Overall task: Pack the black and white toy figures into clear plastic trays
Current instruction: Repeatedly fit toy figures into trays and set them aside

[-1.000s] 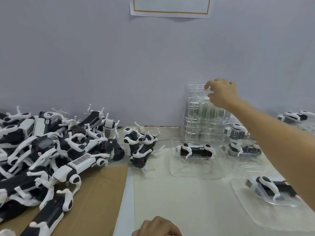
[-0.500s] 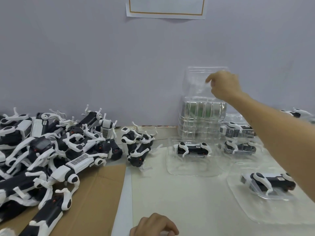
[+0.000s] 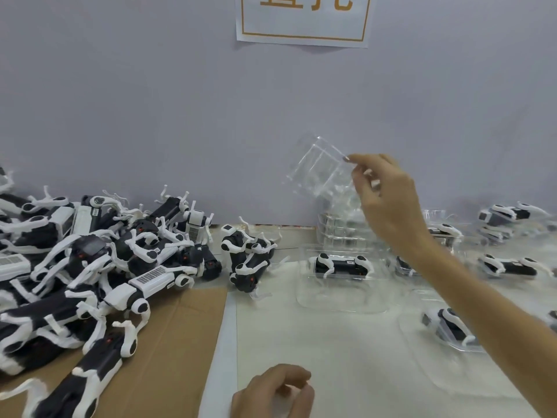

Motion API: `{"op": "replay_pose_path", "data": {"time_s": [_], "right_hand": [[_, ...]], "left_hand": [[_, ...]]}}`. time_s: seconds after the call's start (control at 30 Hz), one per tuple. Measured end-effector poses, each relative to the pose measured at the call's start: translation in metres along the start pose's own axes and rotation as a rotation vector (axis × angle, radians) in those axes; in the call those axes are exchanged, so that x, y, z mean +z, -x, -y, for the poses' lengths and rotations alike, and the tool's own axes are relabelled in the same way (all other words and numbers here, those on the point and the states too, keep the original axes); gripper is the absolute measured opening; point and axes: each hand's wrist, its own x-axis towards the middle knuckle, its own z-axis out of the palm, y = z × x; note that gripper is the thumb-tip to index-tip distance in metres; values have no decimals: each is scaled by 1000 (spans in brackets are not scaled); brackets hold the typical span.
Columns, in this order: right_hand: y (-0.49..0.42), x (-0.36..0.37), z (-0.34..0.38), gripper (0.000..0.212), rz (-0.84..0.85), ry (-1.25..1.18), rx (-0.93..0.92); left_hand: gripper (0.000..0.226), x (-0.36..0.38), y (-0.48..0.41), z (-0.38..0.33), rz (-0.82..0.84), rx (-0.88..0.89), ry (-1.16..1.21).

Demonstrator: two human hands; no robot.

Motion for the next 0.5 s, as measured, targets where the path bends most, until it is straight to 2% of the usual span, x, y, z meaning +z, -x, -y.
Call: {"op": "replay_pose_path", "data": {"time_s": [0.07, 0.2, 0.37, 0.5], "right_hand": [[47, 0, 22, 35, 75, -117, -5], [131, 4, 39, 39, 209, -230, -44], [177, 12, 35, 38, 261, -340, 64], [185, 10, 36, 32, 275, -384, 150]], "left_hand": [[9, -4, -1, -1, -13, -53, 207], [34, -19, -7, -2, -56, 16, 533], [22, -24, -4, -3, -99, 96, 662], [25, -28, -3, -7, -98, 80, 727]]}}
